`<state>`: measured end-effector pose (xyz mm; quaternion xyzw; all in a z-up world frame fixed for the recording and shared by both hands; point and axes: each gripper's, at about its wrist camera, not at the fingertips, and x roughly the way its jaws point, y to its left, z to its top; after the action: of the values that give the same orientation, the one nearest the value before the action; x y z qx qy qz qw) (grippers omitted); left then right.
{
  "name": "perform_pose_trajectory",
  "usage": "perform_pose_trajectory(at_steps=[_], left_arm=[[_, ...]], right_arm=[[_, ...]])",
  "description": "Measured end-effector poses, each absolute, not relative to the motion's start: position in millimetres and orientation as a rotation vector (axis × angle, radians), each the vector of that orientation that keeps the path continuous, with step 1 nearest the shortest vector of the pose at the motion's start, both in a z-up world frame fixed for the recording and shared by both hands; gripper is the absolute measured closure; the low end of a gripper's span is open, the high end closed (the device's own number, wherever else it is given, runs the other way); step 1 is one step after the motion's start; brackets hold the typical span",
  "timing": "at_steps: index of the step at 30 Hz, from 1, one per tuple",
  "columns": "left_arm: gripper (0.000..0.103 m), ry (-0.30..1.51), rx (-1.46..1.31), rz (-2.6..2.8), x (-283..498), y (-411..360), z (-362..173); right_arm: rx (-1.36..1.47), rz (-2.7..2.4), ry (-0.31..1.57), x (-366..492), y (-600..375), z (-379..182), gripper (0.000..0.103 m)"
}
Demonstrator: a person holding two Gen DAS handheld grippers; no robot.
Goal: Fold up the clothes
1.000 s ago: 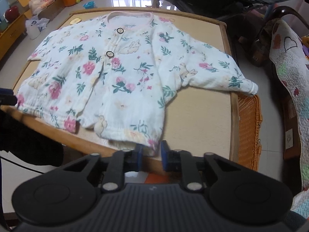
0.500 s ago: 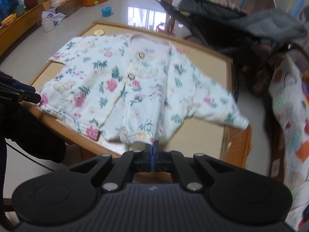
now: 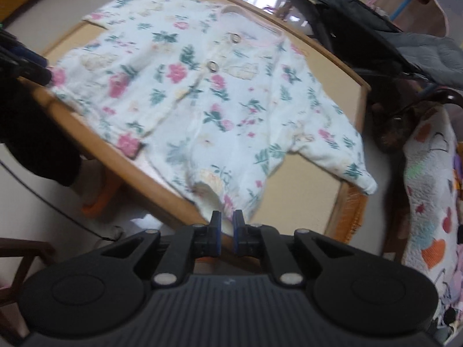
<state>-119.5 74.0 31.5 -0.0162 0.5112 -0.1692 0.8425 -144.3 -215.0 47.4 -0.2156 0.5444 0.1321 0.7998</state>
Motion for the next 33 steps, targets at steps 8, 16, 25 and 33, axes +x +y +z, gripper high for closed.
perform_pose_trajectory(at_steps=[8, 16, 25, 33], left_arm=[[0.065, 1.104, -0.027, -0.405, -120.7, 65.1, 27.2], [0.065, 1.108, -0.029, -0.399, -120.1, 67.6, 27.1], [0.065, 1.105, -0.05, -0.388, -117.2, 72.0, 26.4], [0.065, 1.097, -0.061, -0.394, -115.6, 72.1, 25.8]], right_arm=[[-0.307, 0.447, 1.111, -143.3, -192.0, 73.0, 0.094], [-0.257, 0.49, 1.175, -124.1, -161.9, 38.0, 0.094], [-0.226, 0.443, 1.227, -104.0, -155.9, 27.5, 0.094], [-0.259, 0.419, 1.285, -91.8, -144.1, 19.1, 0.087]])
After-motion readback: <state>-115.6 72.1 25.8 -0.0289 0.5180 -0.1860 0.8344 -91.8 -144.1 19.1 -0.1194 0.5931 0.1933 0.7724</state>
